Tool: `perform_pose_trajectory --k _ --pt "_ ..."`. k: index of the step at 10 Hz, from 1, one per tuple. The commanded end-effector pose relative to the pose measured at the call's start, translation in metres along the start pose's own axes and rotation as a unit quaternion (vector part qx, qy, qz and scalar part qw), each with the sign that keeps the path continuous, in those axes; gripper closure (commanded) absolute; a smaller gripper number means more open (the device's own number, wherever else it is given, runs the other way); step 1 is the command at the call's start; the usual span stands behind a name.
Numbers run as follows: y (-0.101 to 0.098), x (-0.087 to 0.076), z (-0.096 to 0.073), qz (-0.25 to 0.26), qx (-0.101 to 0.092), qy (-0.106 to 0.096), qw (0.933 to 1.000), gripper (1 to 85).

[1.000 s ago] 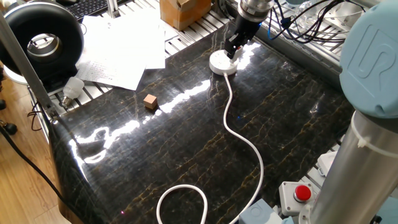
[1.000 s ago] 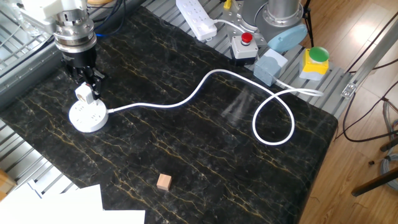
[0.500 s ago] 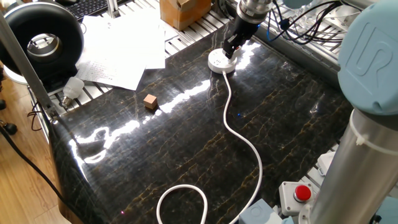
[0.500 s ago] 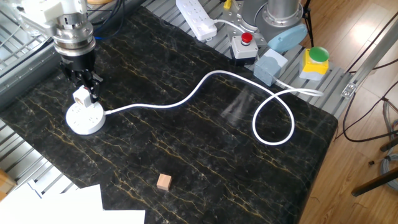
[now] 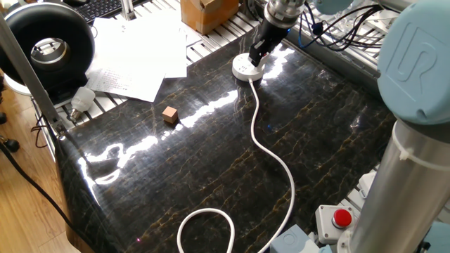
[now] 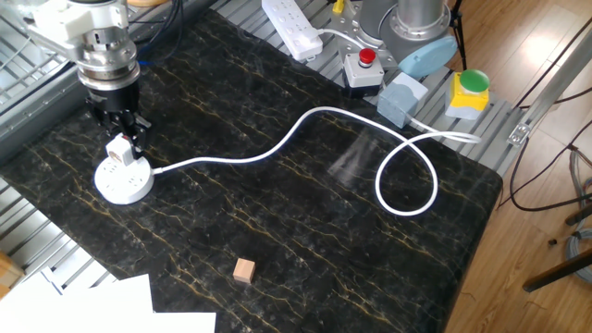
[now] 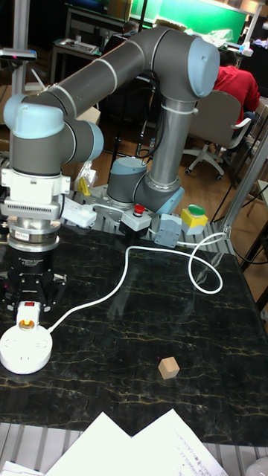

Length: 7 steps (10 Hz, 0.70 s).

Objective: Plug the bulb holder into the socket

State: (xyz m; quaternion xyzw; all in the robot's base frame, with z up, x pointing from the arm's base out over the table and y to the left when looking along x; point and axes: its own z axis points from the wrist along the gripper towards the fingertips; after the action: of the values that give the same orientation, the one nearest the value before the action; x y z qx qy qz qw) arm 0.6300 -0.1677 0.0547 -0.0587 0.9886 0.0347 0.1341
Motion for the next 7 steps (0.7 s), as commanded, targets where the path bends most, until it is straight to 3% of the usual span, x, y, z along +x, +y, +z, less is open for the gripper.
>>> perform_pose_trajectory --k 1,2,3,4,7 --pt "-0.004 -0.006 -0.002 -0.011 -0.003 -0.009 0.9999 83.0" --pt "-0.004 -0.005 -0.005 -0.015 -0.011 -0.008 0.9998 80.3" --pt "-0.004 -0.008 -0.008 -0.035 -0.019 -0.014 0.9991 63.3" --pt "-0.003 -0.010 -0.011 -0.061 -0.027 -0.015 0.9977 33.0" --pt "-0.013 -0.023 -0.011 -0.103 -0.012 -0.029 0.9942 8.3"
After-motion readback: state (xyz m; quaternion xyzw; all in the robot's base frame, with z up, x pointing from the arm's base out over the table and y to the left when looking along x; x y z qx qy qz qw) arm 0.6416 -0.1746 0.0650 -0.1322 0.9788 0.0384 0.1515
